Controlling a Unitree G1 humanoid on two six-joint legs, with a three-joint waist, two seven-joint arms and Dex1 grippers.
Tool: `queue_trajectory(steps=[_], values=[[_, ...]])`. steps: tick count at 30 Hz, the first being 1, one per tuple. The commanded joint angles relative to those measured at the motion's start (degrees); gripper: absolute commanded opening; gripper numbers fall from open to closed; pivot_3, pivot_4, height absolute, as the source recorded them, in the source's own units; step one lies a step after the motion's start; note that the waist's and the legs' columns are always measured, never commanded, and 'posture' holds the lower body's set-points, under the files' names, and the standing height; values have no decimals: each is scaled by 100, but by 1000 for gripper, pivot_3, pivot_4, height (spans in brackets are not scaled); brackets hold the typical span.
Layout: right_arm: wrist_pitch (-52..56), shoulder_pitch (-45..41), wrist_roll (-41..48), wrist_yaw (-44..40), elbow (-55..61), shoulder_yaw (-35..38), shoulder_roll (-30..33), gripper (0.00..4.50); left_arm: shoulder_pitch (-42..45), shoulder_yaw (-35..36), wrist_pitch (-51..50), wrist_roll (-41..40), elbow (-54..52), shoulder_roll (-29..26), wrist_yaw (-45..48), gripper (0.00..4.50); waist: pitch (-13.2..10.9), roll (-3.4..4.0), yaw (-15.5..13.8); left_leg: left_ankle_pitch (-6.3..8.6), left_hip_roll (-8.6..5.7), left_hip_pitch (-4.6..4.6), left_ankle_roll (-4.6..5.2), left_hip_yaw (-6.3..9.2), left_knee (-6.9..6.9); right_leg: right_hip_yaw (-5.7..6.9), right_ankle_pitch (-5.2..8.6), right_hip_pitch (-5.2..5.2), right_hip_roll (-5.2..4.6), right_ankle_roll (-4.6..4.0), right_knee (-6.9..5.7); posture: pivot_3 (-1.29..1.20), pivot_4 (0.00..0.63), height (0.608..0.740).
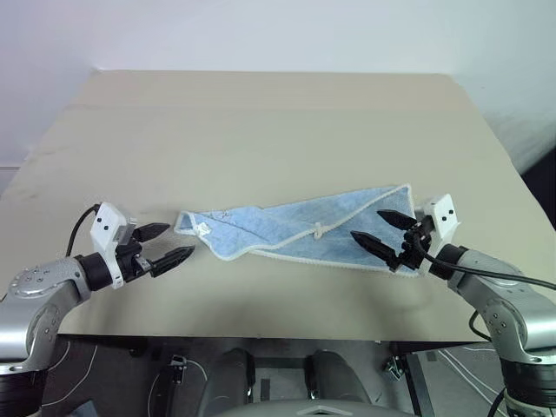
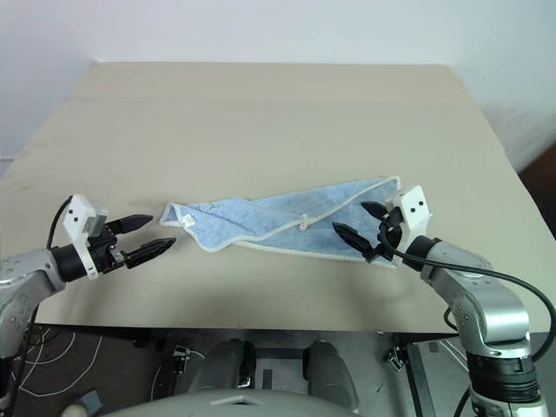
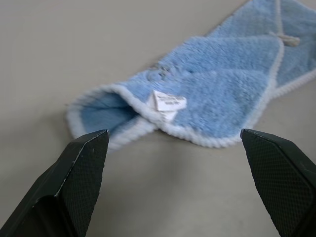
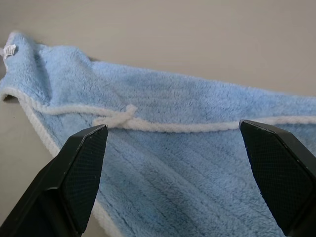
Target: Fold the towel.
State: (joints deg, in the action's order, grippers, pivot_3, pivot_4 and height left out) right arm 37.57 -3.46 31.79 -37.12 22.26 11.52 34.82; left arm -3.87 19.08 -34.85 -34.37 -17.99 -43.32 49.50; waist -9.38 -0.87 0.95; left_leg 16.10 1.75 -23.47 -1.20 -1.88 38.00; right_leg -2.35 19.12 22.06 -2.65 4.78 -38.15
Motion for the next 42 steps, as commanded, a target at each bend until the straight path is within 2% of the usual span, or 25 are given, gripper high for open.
queue_trajectory(steps=[1, 20, 23, 32, 37, 42], values=[[-16, -150, 99, -87, 95, 106, 119, 4500, 17, 201, -14, -120, -208, -104, 23, 4484, 0, 0, 1, 0, 0, 0, 0, 0, 0, 0, 0, 1, 0, 0, -1, 0, 150, 740], [-574, -389, -576, -38, -436, 19, 307, 4500, 893, -335, 507, 243, 451, 46, 57, 4484, 0, 1, -4, -2, -2, 5, 2, -1, 2, 2, -4, -3, 6, -4, -6, 0, 150, 740], [-673, -388, -530, -213, -506, 156, 388, 4500, 837, -437, 386, 88, 49, 52, 132, 4484, 0, 1, -4, -3, -2, 5, 3, -3, 4, 1, -4, -4, 7, -4, -4, 0, 150, 740], [-895, -267, -879, -48, -346, 171, 504, 4500, 1001, -675, 407, 133, 222, -76, 354, 4484, 0, 1, -2, -4, -1, 6, 4, -4, 8, 1, -5, -3, 10, -3, -12, 0, 150, 740], [-1268, -649, -1559, 23, -638, -148, 766, 4500, 1035, -818, 550, 308, 375, -253, 625, 4484, 0, 1, 13, -5, -2, 8, 5, -5, 9, 0, -5, -3, 12, -3, -15, 0, 150, 740], [-2396, -1779, -2992, -127, -2037, -1159, 1339, 4500, 1079, -945, 658, 411, 408, -321, 819, 4484, -1, 1, 13, -6, -3, 8, 6, -13, 13, -4, -5, 3, 13, -3, -18, 0, 150, 740]])
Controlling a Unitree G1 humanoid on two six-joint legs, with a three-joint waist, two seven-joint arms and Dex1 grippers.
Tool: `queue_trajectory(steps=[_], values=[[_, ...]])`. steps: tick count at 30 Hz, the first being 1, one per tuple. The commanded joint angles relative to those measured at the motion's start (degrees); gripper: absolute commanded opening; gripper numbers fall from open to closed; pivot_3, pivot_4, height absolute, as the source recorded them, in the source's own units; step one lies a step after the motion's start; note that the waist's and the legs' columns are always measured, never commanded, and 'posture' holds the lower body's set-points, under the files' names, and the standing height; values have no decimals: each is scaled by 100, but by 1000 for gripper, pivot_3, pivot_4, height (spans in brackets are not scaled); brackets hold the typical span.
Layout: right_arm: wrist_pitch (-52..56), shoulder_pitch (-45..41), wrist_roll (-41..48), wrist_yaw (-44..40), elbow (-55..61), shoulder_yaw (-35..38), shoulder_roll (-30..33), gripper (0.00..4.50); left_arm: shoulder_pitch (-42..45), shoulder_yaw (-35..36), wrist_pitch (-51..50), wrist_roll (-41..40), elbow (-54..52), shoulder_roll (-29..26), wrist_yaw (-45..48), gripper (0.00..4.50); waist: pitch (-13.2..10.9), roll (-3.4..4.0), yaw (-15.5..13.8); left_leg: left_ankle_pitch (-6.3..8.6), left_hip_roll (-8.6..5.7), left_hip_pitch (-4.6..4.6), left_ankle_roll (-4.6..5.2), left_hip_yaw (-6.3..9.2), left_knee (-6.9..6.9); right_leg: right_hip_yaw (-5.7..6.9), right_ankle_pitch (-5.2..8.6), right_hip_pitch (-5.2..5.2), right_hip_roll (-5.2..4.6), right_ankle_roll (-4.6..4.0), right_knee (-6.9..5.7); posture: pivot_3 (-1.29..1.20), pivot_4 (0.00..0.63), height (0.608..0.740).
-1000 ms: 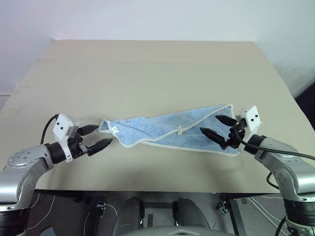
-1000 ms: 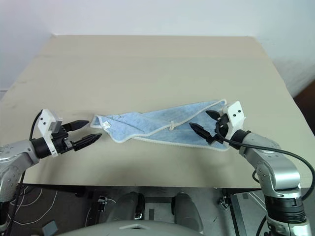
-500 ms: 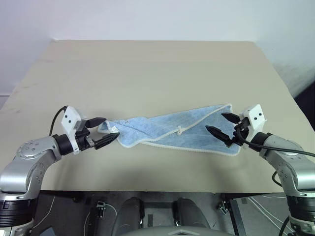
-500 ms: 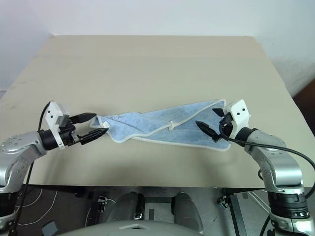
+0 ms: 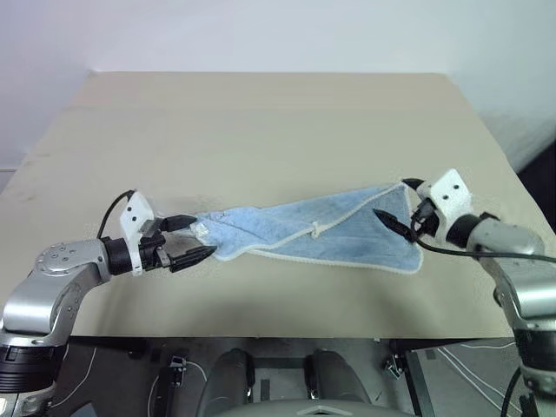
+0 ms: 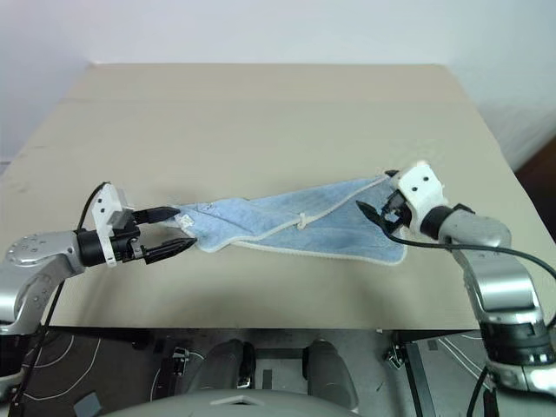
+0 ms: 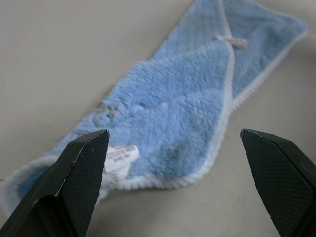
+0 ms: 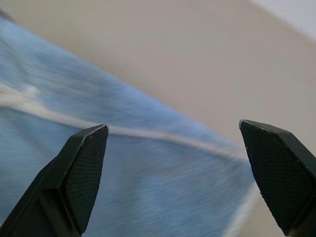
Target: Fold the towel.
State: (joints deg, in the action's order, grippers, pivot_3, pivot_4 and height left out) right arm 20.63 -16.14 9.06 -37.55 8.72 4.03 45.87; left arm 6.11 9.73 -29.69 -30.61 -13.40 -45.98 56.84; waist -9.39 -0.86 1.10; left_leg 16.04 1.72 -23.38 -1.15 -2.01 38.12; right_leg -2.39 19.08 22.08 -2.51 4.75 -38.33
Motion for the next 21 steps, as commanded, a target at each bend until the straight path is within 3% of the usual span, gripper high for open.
queue_trajectory(steps=[1, 7, 17, 21], values=[[-934, -718, -914, -122, -1011, -573, 282, 4500, 94, -22, 146, 40, -54, -39, 93, 4484, 0, 0, -1, 0, 0, -1, 0, -2, 0, -1, 0, 2, 0, 0, 0, 0, 150, 740], [-2575, -1922, -2017, -263, -3370, -1438, 410, 4500, 33, 21, 138, -39, -228, 3, 101, 4484, -1, 0, -5, -1, 1, -7, 0, -15, -1, -9, 0, 14, 1, 0, -1, 0, 150, 740], [-4128, -3314, -3060, 168, -5946, -2136, 107, 4500, -212, 163, 84, -144, -585, 26, -11, 4484, -1, 1, 107, -3, 3, -1, -2, -27, 1, -19, 0, 18, 1, 1, -17, 0, 150, 740], [-4439, -3494, -3065, 204, -6256, -2082, -20, 3667, -303, 181, 104, -128, -628, 1, -35, 4500, -2, 1, 150, -3, 3, 0, -3, -28, 1, -21, 0, 19, 1, 1, -20, 0, 150, 740]])
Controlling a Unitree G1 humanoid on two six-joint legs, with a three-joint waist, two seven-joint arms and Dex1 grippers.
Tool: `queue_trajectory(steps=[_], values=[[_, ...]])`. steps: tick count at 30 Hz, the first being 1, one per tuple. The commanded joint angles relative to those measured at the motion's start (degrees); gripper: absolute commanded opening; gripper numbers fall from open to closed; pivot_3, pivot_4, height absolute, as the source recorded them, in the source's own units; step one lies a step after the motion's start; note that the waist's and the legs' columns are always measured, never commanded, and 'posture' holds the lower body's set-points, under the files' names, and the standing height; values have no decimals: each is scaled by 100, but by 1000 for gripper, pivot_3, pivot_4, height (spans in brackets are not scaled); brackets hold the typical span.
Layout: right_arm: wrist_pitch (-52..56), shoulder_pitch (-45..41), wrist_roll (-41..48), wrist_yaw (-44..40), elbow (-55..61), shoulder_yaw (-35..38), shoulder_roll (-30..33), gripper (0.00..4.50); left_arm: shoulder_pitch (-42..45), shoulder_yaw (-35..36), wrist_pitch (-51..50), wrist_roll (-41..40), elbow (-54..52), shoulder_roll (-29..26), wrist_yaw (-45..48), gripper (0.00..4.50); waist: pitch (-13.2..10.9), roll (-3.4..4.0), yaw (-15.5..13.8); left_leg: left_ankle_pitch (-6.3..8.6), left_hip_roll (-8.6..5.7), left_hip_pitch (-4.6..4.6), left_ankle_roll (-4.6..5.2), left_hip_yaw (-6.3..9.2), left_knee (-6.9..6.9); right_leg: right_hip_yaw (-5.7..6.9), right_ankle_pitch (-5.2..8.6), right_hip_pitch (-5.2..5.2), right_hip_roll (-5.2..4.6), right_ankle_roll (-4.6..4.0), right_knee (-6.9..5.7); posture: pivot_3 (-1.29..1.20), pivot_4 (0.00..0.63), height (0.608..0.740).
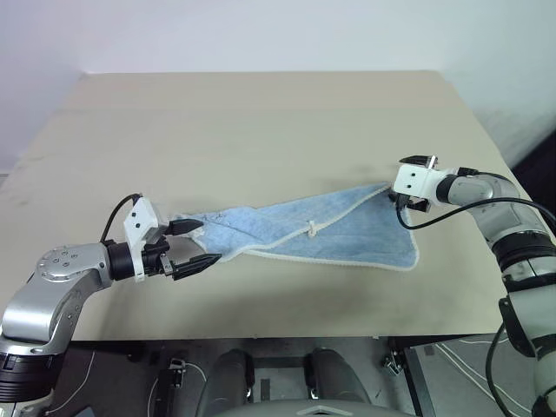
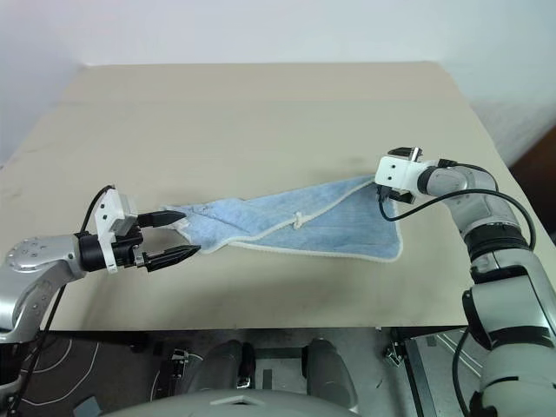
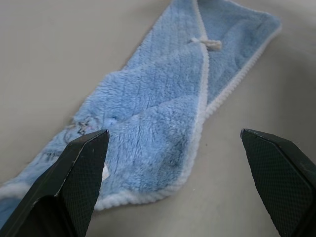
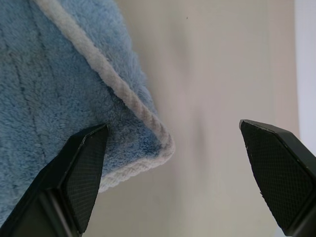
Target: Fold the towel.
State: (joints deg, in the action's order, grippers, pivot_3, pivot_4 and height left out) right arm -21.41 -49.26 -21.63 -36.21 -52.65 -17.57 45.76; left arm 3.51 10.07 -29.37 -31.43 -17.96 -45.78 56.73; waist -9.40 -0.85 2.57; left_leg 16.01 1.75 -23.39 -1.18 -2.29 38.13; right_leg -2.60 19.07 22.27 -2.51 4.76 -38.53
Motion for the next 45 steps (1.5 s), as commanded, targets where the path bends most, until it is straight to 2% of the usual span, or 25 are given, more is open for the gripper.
queue_trajectory(steps=[1, 5, 11, 16, 23, 28, 35, 41, 45], values=[[-278, -195, 4, 64, -154, 91, -19, 3260, -53, 145, 79, -38, -173, -27, -24, 4500, 0, 0, 5, 0, 0, 0, 0, 0, 0, 0, 0, 0, 0, 0, 0, 0, 150, 740], [-367, -101, 94, -48, -103, 152, -35, 1961, -15, -10, 506, 440, 150, -304, 189, 4500, 0, 1, 7, -1, 1, 1, -2, 0, 0, -1, 0, 2, 0, 0, -5, 0, 150, 740], [-355, -21, 86, 62, -33, 190, -91, 24, 608, -313, 1216, 918, 1012, -748, 884, 4500, -1, 1, -4, -14, -3, 7, -1, -4, 2, -1, 0, 3, -2, -1, -28, 0, 150, 740], [-279, 33, 113, 217, 79, 270, -193, 24, 1557, -858, 1814, 1283, 1935, -1151, 1928, 4500, -1, 1, 1, -21, -3, 8, 0, -16, 7, -4, 0, 16, 2, -1, -51, 0, 150, 740], [-121, 376, 206, 276, 632, 400, -205, 24, 2500, -1434, 2245, 1514, 2588, -1143, 2957, 4500, -2, 1, 5, -22, 1, 6, 1, -39, 7, -24, 0, 32, 12, -1, -59, 0, 150, 740], [197, 771, 333, 245, 1383, 593, -203, 24, 2742, -1781, 2751, 1720, 2812, -1123, 3525, 4500, -2, 1, 8, -22, 1, 4, 2, -44, 8, -30, 0, 37, 14, 0, -64, 0, 150, 740], [601, 1220, 388, 281, 2070, 728, -212, 24, 2732, -2339, 3808, 2195, 3045, -1128, 3577, 4500, -2, 0, -3, -22, 4, 5, 2, -45, 11, -32, 0, 39, 14, 0, -69, 0, 150, 740], [887, 1497, 430, 291, 2512, 807, -226, 24, 3095, -2330, 4790, 2640, 3858, -507, 3086, 4500, -3, 0, -20, -24, 3, 5, 7, -45, 14, -31, 0, 38, 15, 0, -74, 0, 150, 740], [1039, 1623, 447, 294, 2733, 842, -246, 24, 3267, -2400, 5491, 2957, 4349, -313, 2883, 4500, -3, -1, -5, -25, 2, 4, 9, -46, 17, -32, -3, 38, 12, 5, -74, 0, 150, 740]])
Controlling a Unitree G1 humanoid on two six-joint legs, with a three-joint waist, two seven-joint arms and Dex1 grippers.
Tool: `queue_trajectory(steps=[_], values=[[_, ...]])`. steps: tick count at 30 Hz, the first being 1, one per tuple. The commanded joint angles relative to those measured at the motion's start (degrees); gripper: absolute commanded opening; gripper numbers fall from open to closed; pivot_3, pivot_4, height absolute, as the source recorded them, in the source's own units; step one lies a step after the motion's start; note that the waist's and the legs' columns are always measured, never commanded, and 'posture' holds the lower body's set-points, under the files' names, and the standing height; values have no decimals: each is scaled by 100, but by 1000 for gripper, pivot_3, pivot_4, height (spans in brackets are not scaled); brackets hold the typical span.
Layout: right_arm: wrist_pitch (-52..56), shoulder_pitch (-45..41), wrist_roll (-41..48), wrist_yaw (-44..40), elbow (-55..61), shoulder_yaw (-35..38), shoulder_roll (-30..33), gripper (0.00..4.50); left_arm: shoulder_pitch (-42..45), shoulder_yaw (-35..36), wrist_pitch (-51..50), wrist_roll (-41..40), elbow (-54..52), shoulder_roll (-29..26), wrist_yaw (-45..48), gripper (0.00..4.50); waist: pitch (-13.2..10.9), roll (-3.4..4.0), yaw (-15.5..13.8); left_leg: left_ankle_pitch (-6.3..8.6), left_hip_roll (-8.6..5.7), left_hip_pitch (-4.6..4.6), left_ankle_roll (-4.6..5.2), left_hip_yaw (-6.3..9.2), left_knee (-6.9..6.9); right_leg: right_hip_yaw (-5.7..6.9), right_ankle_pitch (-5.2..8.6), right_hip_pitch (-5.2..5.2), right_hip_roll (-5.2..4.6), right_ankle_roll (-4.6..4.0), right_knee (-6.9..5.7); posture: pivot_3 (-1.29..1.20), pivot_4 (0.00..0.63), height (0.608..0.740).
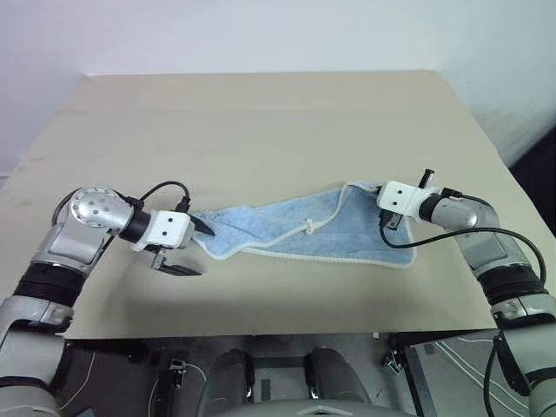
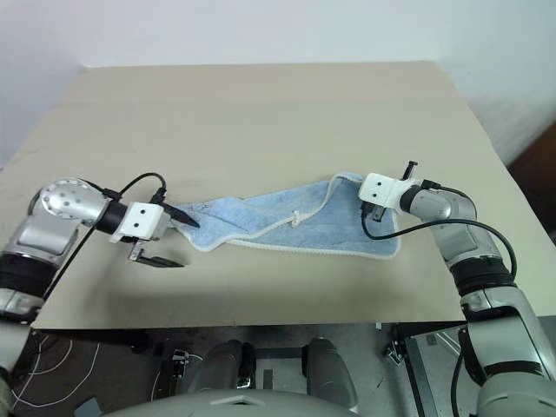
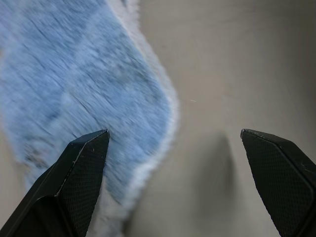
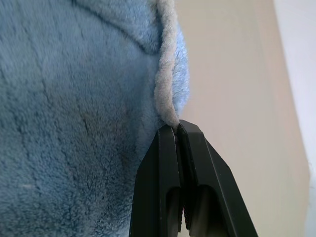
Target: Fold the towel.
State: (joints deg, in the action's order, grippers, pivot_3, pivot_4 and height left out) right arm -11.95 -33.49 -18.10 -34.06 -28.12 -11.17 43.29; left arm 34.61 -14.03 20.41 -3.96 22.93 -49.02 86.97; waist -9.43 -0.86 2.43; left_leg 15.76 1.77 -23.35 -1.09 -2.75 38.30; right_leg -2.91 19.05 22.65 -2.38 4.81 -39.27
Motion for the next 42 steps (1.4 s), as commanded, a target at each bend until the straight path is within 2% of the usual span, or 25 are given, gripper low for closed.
queue_trajectory(steps=[1, 10, 13, 21, 27, 32, 35, 40, 42], values=[[142, 82, 100, 84, 347, 207, -18, 24, 229, -44, 555, 258, 390, 78, -123, 4500, 0, 0, 13, 0, 0, 0, 0, 0, 0, -1, 0, 0, 0, 0, 0, 0, 150, 740], [433, 299, 125, 123, 733, 280, -98, 24, 567, -250, 794, 421, 859, 400, 0, 4500, 0, 0, -7, -4, -2, 2, 6, -1, 2, -1, -1, -1, 5, 3, -8, 0, 150, 740], [526, 419, 151, 120, 902, 332, -78, 0, 587, -205, 838, 354, 901, 438, 53, 3875, 0, 0, -10, -5, -4, 1, 8, -1, 3, -1, -2, -2, 3, 4, -8, 0, 150, 740], [601, 442, 152, 120, 954, 336, -67, 0, 618, -119, 949, 335, 1033, 446, 51, 1240, 0, 0, 6, -6, -4, 1, 9, -1, 5, -1, -4, -2, 4, 6, -10, 0, 150, 740], [575, 356, 131, 118, 880, 300, -98, 0, 479, 46, 101, -19, 577, 377, 102, 1240, 0, 0, 5, -6, -4, 1, 9, 0, 5, -1, -4, -1, 4, 6, -9, 0, 150, 740], [565, 291, 116, 121, 824, 255, -153, 0, 321, 143, -5, -169, 333, 258, 231, 1240, 0, 0, 12, -6, -3, 1, 9, 0, 4, -1, -4, -1, 5, 6, -10, 0, 150, 740], [539, 259, 107, 125, 770, 244, -172, 0, 303, 138, 83, -137, 283, 221, 226, 1791, 0, 0, 7, -6, -3, 1, 9, 0, 5, -1, -4, 0, 5, 6, -10, 0, 150, 740], [520, 225, 102, 132, 736, 227, -200, 0, 307, 110, 434, -4, 395, 221, 92, 3375, 0, 0, 1, -6, -3, 1, 9, 0, 5, -1, -4, -1, 4, 6, -10, 0, 150, 740], [512, 228, 102, 138, 728, 224, -205, 0, 289, 118, 495, -57, 355, 248, 92, 3375, 0, 0, 3, -6, -4, 1, 9, 0, 5, -1, -4, -1, 4, 6, -10, 0, 150, 740]])
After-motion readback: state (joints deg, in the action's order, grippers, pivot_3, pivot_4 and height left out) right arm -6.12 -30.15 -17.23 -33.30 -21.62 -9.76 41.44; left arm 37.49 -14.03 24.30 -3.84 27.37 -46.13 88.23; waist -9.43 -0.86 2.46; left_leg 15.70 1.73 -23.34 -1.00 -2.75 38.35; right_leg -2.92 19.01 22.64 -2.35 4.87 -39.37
